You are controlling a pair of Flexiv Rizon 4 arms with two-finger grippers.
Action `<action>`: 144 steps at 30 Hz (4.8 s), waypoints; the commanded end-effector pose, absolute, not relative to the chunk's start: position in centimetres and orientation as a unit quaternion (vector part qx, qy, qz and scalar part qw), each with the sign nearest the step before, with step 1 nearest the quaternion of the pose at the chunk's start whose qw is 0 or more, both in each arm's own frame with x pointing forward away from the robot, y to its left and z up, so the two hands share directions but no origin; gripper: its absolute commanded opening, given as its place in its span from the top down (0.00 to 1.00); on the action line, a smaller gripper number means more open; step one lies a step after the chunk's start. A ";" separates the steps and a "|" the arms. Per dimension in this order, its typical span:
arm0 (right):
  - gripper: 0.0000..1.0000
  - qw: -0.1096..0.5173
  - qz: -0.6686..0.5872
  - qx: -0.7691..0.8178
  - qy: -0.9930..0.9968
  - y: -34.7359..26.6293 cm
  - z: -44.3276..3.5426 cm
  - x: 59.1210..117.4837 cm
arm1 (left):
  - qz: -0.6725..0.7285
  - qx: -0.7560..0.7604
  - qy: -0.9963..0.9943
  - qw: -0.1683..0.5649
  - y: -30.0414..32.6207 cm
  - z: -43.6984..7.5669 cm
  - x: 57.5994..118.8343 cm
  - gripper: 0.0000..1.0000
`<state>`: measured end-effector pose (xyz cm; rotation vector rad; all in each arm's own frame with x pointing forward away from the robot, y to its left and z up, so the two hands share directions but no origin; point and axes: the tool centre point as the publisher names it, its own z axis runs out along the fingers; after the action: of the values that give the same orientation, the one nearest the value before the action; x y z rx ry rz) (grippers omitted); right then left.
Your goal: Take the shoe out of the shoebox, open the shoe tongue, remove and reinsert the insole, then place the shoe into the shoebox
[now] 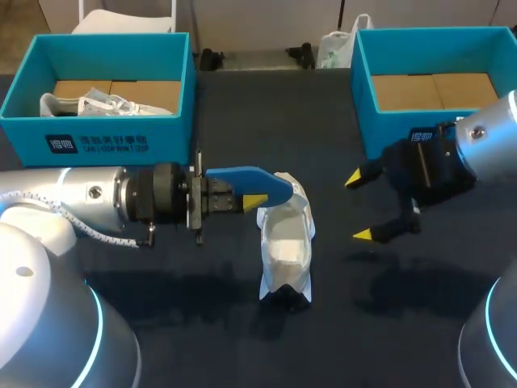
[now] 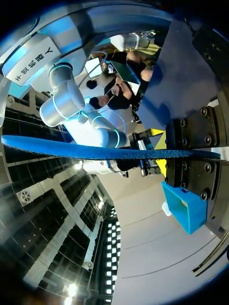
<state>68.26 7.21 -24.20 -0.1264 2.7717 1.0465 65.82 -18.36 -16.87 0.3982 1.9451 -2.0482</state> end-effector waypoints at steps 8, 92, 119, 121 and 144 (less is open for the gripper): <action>0.00 0.114 0.259 -0.012 0.959 8.7 -25.9 68.7 | -0.710 0.138 0.675 0.145 -18.4 -16.9 65.8 1.00; 0.00 0.119 0.294 -0.038 0.948 12.7 -33.3 71.5 | -0.686 0.139 0.704 0.121 -21.4 -25.8 64.6 1.00; 0.00 0.119 0.294 -0.038 0.948 12.7 -33.3 71.5 | -0.666 0.133 0.722 0.135 -23.0 -30.5 66.4 1.00; 0.00 0.119 0.294 -0.038 0.948 12.7 -33.3 71.5 | -0.659 0.139 0.726 0.141 -23.0 -31.0 66.6 1.00; 0.00 0.119 0.294 -0.038 0.948 12.7 -33.3 71.5 | -0.624 0.168 0.742 0.179 -23.5 -34.3 69.3 1.00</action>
<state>71.58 12.60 -33.21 -0.1150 2.7738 0.8613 69.01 -23.01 -34.01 0.4716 2.0874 -1.7692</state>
